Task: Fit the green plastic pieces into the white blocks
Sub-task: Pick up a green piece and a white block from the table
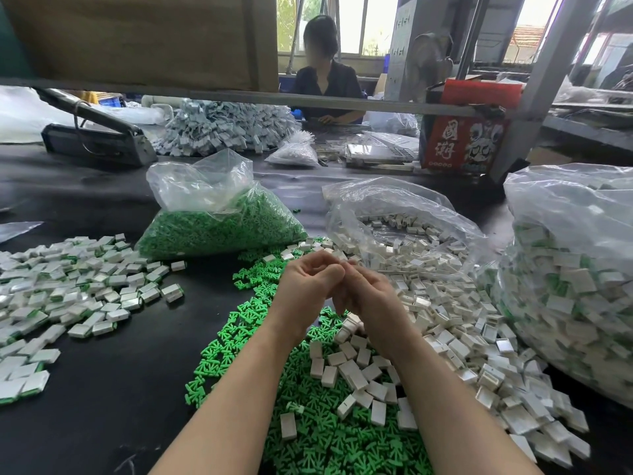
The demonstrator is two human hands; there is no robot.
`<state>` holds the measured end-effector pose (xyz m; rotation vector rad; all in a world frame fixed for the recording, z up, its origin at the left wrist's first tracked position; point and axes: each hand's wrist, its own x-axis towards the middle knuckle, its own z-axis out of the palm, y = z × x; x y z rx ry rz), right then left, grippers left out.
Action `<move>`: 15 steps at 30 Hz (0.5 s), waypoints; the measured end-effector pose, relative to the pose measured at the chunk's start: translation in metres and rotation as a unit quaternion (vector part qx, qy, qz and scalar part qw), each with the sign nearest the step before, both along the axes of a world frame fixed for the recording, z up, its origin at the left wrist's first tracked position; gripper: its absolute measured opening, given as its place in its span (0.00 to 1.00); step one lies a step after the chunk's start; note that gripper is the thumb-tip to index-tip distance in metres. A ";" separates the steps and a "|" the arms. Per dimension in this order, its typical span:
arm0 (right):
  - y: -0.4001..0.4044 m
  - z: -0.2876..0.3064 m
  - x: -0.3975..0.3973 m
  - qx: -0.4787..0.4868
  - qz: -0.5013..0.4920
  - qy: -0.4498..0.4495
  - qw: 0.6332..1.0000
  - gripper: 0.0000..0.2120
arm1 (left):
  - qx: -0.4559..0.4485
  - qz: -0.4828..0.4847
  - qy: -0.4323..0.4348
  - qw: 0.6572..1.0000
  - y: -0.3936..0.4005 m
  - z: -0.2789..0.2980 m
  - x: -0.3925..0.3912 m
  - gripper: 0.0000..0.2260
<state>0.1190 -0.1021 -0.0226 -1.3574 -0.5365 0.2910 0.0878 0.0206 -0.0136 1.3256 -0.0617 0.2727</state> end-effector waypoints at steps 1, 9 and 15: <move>0.001 0.000 0.000 0.001 0.001 0.004 1.000 0.19 | 0.004 -0.001 0.001 1.000 0.000 0.000 0.000 0.09; 0.004 0.000 0.002 0.013 0.022 0.054 0.998 0.24 | 0.013 -0.014 0.044 0.999 0.014 -0.001 -0.001 0.05; 0.001 0.002 0.004 -0.004 -0.040 0.051 0.998 0.24 | -0.007 -0.019 0.063 0.998 0.026 0.004 -0.004 0.06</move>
